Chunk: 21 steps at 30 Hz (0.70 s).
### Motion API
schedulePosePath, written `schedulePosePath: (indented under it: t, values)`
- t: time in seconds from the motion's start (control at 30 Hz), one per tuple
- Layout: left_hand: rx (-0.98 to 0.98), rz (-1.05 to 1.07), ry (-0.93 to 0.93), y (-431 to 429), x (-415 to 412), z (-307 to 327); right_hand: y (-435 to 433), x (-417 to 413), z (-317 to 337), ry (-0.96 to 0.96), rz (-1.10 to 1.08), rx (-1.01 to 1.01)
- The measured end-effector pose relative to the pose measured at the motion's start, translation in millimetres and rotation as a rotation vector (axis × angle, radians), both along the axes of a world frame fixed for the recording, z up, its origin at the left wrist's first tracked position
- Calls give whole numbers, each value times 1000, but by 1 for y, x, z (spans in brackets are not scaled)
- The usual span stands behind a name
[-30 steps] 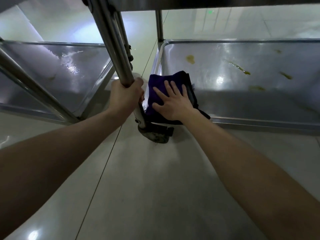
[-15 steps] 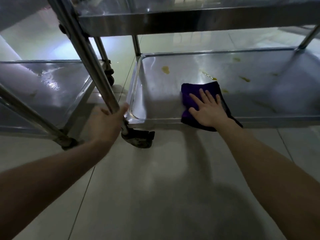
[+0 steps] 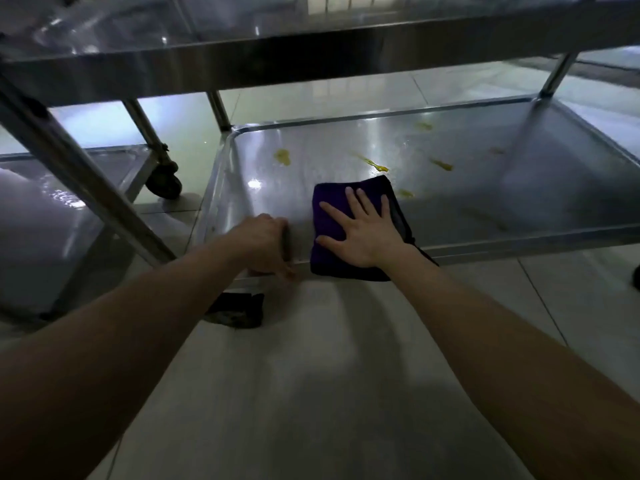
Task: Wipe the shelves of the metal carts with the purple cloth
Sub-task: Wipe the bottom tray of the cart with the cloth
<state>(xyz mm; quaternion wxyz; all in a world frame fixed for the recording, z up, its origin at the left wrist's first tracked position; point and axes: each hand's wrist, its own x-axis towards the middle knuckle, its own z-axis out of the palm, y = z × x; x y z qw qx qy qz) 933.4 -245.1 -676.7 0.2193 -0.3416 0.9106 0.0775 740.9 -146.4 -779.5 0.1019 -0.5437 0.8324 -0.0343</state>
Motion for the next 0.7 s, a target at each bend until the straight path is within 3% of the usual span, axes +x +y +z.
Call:
schedulePosePath:
  t: [0.33,0.53,0.7]
  values:
    - [-20,10,105,-17,6,-15,-4,-23,-2,-6,-21,-58]
    - [-18,24,122,-14,6,-12,104,-149,3,6,-297,37]
    - [-13,11,123,-9,8,-13,99,-137,3,4,-397,56]
